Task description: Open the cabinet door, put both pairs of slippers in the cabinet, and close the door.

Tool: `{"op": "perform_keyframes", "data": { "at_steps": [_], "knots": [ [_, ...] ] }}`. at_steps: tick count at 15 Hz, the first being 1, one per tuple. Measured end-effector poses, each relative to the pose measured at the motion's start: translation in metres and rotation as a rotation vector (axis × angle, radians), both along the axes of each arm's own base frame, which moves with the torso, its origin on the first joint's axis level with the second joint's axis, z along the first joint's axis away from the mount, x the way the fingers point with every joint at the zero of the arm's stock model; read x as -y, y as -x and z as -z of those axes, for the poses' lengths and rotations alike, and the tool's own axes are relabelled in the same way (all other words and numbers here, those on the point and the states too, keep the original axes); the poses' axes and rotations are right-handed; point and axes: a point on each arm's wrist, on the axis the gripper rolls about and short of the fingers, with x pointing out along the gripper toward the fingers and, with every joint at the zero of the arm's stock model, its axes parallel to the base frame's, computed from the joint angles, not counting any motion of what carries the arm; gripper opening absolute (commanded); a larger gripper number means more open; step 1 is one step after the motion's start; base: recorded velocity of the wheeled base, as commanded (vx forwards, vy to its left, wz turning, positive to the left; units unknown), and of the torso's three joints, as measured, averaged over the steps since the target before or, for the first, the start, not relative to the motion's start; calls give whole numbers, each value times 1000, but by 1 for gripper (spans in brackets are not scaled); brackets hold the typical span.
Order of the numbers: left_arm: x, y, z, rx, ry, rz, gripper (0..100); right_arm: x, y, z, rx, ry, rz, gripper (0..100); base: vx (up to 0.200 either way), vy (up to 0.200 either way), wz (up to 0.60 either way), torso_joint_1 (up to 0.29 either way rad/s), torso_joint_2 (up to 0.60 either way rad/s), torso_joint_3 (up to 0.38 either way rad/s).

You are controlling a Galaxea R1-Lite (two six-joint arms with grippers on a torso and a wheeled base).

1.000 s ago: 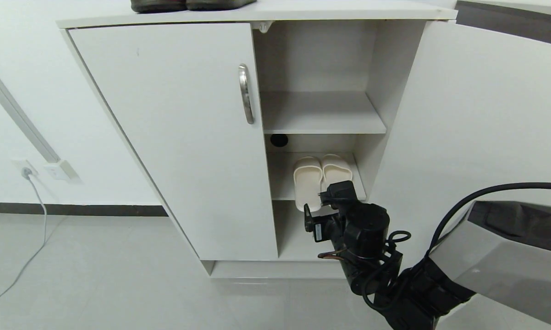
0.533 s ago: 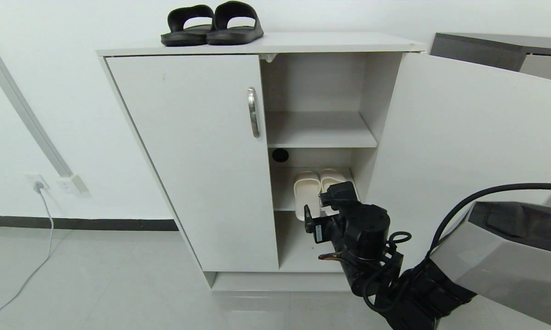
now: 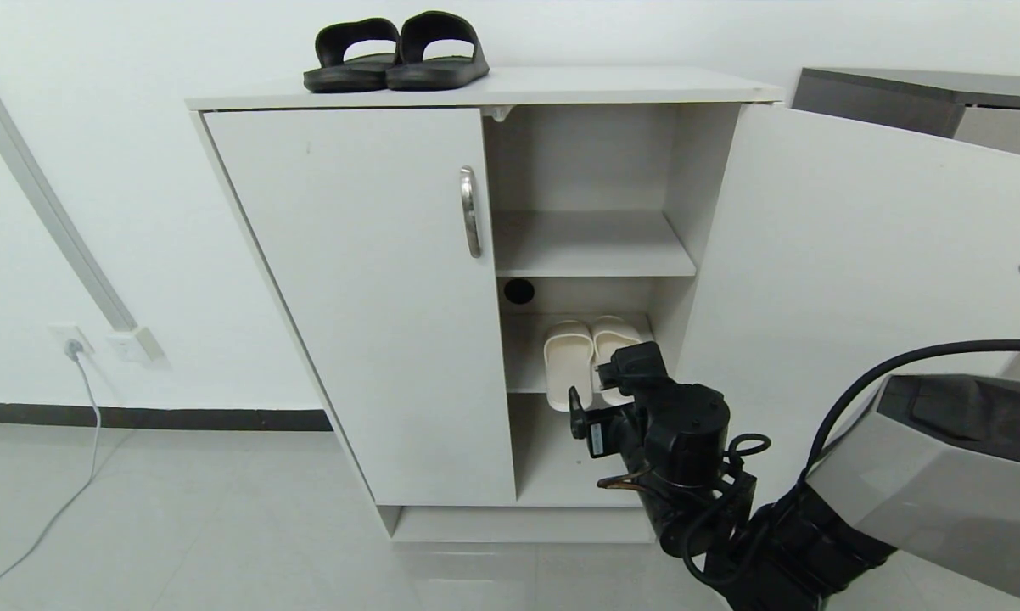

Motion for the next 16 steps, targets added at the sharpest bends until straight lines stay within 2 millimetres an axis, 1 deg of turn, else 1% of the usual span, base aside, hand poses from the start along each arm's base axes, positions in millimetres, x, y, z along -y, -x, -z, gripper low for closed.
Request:
{"op": "perform_keyframes", "data": {
  "at_steps": [6, 14, 16],
  "knots": [
    [0, 0, 0, 0, -1, 1, 0, 2, 1, 3, -10, 11, 2, 100, 0, 0, 0, 0, 0, 0],
    [0, 0, 0, 0, -1, 1, 0, 7, -2, 4, -13, 13, 5, 100, 0, 200, 0, 4, 3, 4],
    [0, 0, 0, 0, -1, 2, 0, 7, 0, 3, -15, 14, -14, 100, 0, 200, 0, 2, 2, 5]
  ]
}}
